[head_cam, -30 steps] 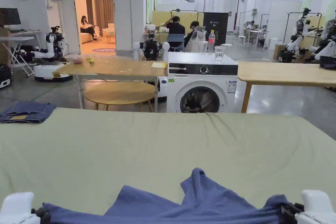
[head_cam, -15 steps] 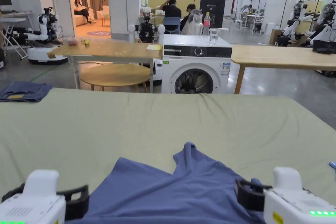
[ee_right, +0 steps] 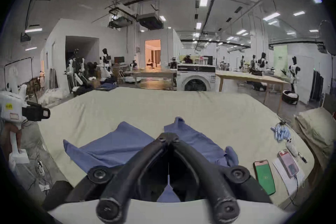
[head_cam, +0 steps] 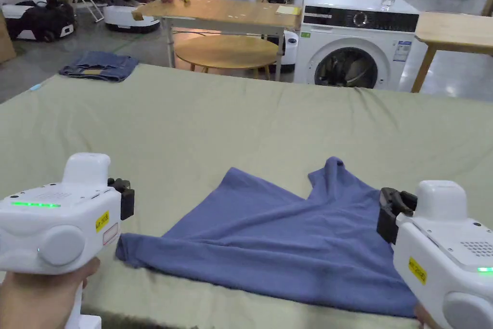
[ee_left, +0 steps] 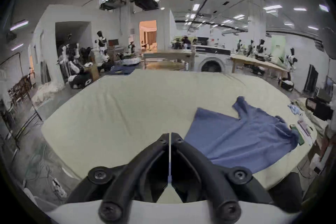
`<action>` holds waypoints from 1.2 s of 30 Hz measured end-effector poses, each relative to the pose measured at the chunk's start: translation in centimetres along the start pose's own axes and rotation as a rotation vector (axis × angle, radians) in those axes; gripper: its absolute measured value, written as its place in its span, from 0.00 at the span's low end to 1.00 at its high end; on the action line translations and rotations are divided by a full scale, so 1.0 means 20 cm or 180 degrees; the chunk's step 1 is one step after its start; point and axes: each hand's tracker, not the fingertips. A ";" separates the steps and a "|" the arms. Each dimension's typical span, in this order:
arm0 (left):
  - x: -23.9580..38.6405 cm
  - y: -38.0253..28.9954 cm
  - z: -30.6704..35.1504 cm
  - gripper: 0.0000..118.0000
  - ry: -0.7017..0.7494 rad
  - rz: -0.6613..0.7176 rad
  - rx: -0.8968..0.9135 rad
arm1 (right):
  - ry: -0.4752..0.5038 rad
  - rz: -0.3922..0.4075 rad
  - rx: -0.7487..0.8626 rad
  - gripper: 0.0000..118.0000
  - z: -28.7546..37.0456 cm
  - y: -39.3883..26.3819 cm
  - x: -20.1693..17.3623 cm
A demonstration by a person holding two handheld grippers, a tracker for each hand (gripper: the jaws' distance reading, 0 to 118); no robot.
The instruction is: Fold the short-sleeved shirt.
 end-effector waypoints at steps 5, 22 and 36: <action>-0.20 -0.07 -0.12 0.00 0.0069 0.0261 -0.0442 | 0.0096 -0.0005 -0.0130 0.00 -0.12 -0.06 -0.06; -0.20 -0.28 -0.78 0.86 -0.0455 0.1127 -0.1642 | 0.0020 0.0077 -0.0536 0.00 -0.43 -0.18 -0.06; -0.13 -0.19 -0.55 0.03 -0.0502 0.0828 -0.1132 | -0.0138 0.0249 -0.0845 0.00 -0.86 -0.03 0.22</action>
